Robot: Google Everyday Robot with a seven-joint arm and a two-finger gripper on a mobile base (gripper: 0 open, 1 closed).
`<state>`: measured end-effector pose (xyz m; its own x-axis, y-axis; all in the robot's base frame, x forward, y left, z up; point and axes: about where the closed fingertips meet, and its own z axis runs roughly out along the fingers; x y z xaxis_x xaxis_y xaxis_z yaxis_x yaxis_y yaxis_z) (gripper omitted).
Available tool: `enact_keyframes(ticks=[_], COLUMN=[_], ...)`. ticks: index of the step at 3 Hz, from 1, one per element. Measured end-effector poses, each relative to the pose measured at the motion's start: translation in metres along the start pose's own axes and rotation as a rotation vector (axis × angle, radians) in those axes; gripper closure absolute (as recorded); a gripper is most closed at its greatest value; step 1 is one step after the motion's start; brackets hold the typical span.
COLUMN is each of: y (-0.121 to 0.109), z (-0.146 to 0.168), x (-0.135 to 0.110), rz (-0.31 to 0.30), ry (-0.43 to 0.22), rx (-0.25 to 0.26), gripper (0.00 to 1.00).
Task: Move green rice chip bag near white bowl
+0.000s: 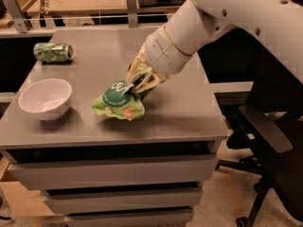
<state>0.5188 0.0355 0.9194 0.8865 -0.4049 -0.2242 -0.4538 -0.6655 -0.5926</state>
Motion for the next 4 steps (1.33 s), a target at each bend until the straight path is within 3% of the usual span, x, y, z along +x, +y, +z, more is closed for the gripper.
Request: enact_keyframes(ticks=[1, 2, 4], y=[-0.001, -0.014, -0.041], z=[0.009, 0.014, 0.029], x=[-0.012, -0.028, -0.041], rz=[-0.031, -0.082, -0.124], ry=[-0.013, -0.049, -0.098], rx=[-0.010, 0.013, 0.056], gripper=[1.00, 1.00, 1.00])
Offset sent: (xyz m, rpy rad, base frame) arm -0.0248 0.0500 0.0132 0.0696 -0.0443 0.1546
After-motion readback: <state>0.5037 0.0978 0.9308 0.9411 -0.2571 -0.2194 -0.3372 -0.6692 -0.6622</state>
